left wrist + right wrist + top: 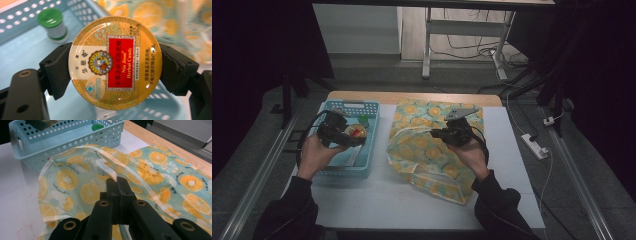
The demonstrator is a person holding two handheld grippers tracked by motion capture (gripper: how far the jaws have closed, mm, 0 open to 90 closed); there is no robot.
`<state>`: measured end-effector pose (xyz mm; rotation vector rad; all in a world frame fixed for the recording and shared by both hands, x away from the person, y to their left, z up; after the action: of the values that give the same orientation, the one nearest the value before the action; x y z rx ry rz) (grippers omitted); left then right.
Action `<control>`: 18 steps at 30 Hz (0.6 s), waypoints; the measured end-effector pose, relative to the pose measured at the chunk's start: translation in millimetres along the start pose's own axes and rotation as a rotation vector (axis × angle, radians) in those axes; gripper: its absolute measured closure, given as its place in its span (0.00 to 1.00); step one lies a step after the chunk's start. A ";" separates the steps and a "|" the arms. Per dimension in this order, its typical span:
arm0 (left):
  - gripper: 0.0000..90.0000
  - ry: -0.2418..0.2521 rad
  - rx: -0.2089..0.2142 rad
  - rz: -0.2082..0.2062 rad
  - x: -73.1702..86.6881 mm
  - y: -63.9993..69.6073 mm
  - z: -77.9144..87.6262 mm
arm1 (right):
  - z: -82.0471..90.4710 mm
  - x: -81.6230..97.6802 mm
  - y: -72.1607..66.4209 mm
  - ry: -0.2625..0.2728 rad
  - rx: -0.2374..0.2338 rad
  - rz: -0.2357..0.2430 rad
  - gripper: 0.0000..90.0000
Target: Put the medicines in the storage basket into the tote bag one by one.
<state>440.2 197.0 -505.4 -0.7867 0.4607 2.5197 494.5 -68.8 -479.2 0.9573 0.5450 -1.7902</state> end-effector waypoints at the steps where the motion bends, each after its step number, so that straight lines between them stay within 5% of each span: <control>1: 0.23 0.002 0.008 -0.011 0.0 4.8 0.8 | 0.2 -0.2 0.0 0.001 0.000 0.000 1.00; 18: 0.23 0.028 0.146 -0.149 2.1 85.2 -1.4 | 2.7 -2.0 0.9 0.015 0.002 -0.002 1.00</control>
<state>395.4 125.5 -492.8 -0.7723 0.5668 2.3114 494.8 -70.1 -476.0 0.9731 0.5541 -1.7871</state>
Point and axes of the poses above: each handheld gripper's, and its own axes: z roughly backward along the jaws, x roughly out of its underside, y roughly to its right, the point moved 10 cm from there along -z, roughly forward along the jaws, and after that the axes turned 5 degrees about z, right-handed, at the moved point
